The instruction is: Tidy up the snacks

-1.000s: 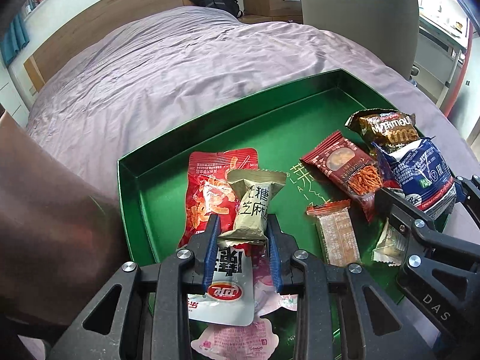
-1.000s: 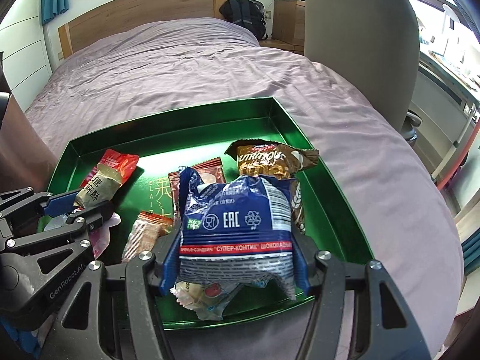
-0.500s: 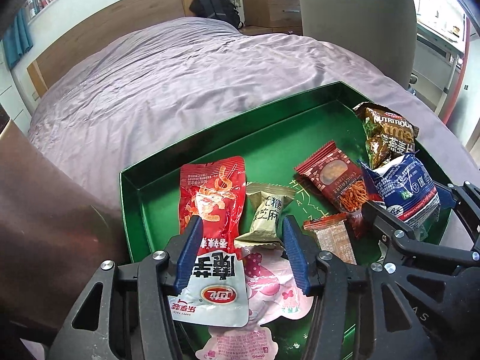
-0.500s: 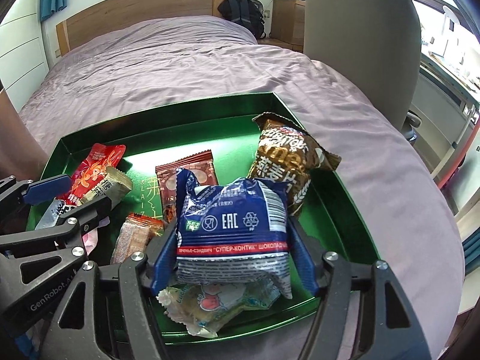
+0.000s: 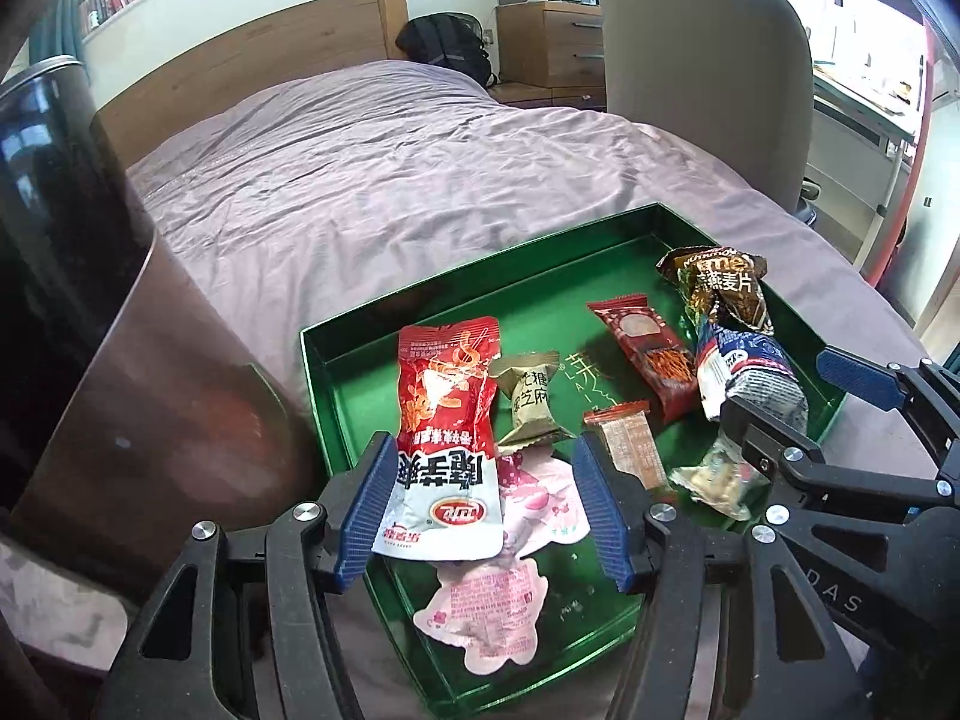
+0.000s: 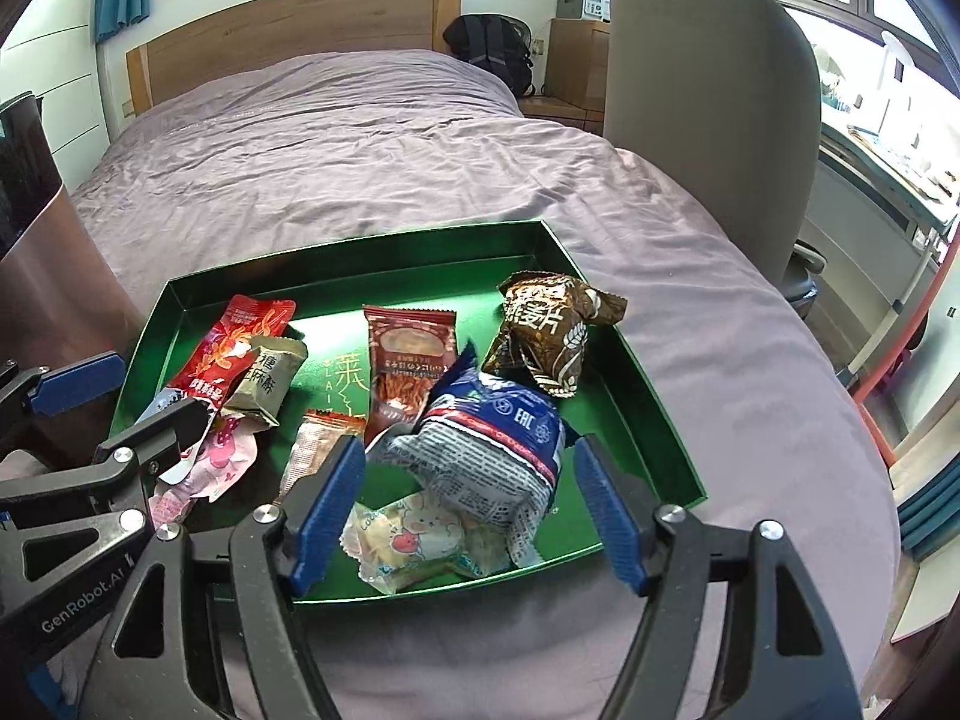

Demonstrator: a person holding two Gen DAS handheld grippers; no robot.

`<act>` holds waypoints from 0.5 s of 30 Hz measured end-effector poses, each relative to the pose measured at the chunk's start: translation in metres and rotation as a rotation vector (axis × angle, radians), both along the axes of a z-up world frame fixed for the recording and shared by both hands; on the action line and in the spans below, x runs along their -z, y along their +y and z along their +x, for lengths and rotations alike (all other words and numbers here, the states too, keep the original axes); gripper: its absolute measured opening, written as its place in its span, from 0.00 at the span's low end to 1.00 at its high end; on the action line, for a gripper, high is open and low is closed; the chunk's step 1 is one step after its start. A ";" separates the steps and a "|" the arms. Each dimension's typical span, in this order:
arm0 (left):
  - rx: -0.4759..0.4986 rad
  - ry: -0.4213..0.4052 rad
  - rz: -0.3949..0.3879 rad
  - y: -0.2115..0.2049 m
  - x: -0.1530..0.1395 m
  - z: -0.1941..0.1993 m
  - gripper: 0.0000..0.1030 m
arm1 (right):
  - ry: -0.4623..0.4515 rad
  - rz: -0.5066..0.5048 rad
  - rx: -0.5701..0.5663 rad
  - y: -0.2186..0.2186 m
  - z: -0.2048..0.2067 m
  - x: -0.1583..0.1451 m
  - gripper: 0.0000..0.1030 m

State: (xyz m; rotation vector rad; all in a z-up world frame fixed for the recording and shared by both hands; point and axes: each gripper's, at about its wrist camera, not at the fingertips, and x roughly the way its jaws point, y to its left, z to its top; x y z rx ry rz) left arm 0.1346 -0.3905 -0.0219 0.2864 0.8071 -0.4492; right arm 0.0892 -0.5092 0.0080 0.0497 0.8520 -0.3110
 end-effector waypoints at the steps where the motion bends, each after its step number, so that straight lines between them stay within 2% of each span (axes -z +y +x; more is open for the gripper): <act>1: -0.001 -0.004 -0.006 0.004 -0.003 -0.006 0.53 | -0.001 0.000 -0.001 0.003 -0.003 -0.003 1.00; 6: -0.011 -0.010 -0.035 0.031 -0.015 -0.037 0.55 | -0.005 0.007 -0.016 0.020 -0.021 -0.014 1.00; 15: -0.066 -0.002 -0.022 0.091 -0.019 -0.077 0.57 | -0.010 0.014 -0.096 0.077 -0.053 -0.031 1.00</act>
